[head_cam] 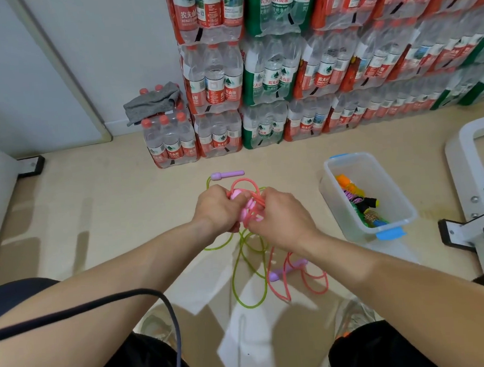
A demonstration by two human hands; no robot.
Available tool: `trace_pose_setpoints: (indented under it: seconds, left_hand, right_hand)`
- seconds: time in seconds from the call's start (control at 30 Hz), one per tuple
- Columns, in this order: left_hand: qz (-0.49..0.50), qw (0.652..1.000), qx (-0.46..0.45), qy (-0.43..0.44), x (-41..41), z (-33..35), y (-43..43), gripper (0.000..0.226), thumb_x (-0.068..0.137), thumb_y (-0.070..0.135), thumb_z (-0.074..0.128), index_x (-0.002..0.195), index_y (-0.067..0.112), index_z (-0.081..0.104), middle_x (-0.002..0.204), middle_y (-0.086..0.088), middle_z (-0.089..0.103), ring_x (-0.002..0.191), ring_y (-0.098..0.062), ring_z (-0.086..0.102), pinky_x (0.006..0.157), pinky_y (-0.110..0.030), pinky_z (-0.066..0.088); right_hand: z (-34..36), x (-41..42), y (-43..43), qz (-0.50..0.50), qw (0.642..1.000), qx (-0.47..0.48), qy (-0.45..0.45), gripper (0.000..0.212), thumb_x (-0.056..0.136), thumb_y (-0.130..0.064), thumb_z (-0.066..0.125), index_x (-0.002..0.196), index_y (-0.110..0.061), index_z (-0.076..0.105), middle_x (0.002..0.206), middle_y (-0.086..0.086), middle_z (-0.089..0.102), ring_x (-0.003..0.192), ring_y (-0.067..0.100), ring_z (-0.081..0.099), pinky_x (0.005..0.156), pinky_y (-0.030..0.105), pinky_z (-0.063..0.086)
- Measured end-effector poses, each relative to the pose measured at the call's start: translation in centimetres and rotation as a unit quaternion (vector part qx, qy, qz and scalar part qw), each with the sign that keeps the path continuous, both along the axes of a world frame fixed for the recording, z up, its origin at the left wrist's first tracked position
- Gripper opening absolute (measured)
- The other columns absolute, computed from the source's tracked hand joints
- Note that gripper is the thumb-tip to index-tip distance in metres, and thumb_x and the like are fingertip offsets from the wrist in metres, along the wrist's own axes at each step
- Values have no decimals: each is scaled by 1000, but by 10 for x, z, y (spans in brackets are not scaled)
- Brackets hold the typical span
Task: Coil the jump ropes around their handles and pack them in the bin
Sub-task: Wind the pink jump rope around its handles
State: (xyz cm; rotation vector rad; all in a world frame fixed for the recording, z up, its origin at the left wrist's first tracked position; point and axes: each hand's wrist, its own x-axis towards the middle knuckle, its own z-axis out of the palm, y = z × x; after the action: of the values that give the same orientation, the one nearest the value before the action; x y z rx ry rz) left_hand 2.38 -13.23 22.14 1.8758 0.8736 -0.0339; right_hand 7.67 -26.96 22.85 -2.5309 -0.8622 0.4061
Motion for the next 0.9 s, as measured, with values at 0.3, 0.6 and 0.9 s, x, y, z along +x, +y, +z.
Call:
trace_pose_setpoints:
  seconds: [0.3,0.6,0.9]
  left_hand:
    - [-88,978,189,25,3,12,7,37,95,39,59,73,11,61,58,7,60,52,-19,67,63,-30,55]
    - [-4,995,91,46,8,9,7,23,96,29,54,78,16,61,37,12,55,32,-7,54,45,-19,44]
    - [-200,944,259,34,4,14,9,32,97,32,54,78,7,62,73,1,59,64,-11,50,66,-29,41]
  right_hand:
    - [23,12,5,3,997,-8,78,25,93,-30,50,72,-16,49,80,5,61,79,29,56,63,36,42]
    - [32,-43,6,36,998,-58,-9,20,96,-19,47,114,-11,48,109,10,63,101,33,62,71,32,34]
    - [44,8,-4,163,977,-97,-92,19,93,-49,58,103,-34,64,103,-4,70,100,25,61,69,31,35]
